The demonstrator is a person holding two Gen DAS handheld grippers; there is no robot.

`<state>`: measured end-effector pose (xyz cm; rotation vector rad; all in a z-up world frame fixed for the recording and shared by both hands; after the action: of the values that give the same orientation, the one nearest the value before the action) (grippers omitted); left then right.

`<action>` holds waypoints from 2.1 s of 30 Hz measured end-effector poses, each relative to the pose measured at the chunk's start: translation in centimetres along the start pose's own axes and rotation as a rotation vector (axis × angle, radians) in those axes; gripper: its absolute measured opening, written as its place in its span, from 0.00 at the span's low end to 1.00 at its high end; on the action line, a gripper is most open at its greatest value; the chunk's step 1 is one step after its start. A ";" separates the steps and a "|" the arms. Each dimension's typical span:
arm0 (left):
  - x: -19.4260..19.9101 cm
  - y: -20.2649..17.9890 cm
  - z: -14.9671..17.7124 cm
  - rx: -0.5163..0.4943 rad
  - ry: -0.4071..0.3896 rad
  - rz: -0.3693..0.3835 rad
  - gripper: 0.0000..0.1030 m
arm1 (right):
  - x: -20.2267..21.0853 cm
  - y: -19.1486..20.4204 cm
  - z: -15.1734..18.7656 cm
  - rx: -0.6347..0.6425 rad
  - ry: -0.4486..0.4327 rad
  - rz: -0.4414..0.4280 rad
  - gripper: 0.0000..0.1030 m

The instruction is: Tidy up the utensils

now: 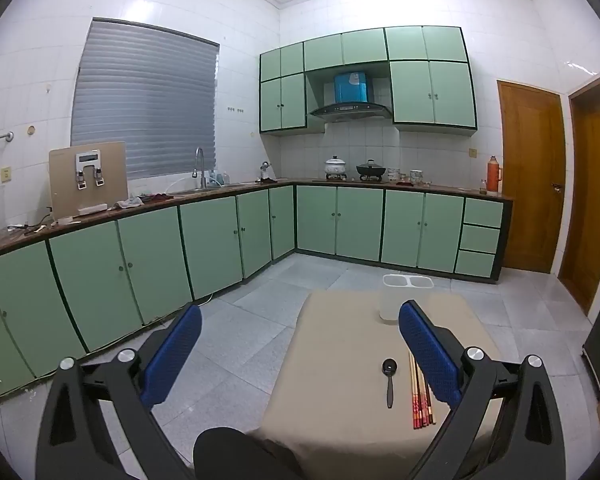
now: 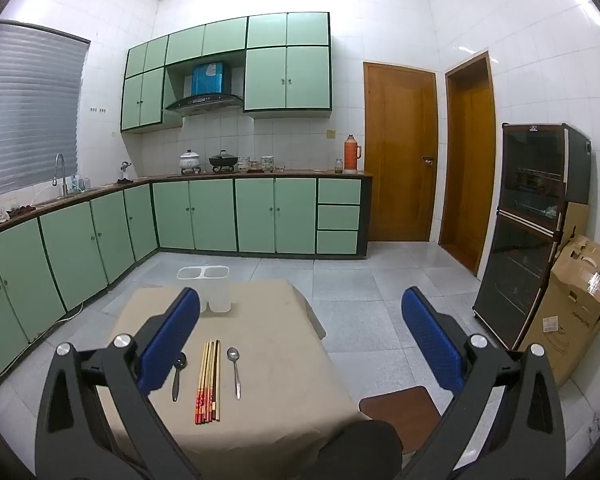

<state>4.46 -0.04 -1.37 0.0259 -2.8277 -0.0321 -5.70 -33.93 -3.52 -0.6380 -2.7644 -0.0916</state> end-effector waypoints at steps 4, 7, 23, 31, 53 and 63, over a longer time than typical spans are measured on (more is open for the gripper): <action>0.0 0.1 -0.3 0.004 0.001 0.000 0.94 | 0.2 -0.2 0.1 -0.003 -0.002 -0.002 0.95; 0.0 -0.1 -0.3 0.002 0.000 -0.002 0.94 | 0.2 -0.1 0.0 -0.002 -0.003 -0.002 0.95; 0.0 -0.2 -0.3 0.003 -0.003 -0.005 0.94 | 0.2 -0.2 -0.1 -0.005 -0.008 -0.001 0.95; -0.1 -0.2 -0.5 0.000 -0.004 -0.006 0.94 | 0.2 -0.1 -0.3 -0.007 -0.011 -0.003 0.95; 0.1 -0.1 -0.7 -0.001 -0.007 -0.007 0.94 | 0.3 -0.1 -0.4 -0.010 -0.015 -0.005 0.95; 0.1 -0.1 -0.7 -0.002 -0.007 -0.007 0.94 | 0.4 0.0 -0.5 -0.010 -0.017 -0.004 0.95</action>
<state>4.60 -0.17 -0.65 0.0352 -2.8349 -0.0363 -5.95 -33.85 -2.94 -0.6381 -2.7832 -0.1010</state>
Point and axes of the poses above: each gripper's, at about its wrist camera, not at the fingertips, and x roughly against the way its jaws point, y to its left, z to its underside, the point moved 5 cm from there along -x, roughly the way its jaws point, and after that the axes turned 2 degrees about y, right-handed, at the moved point
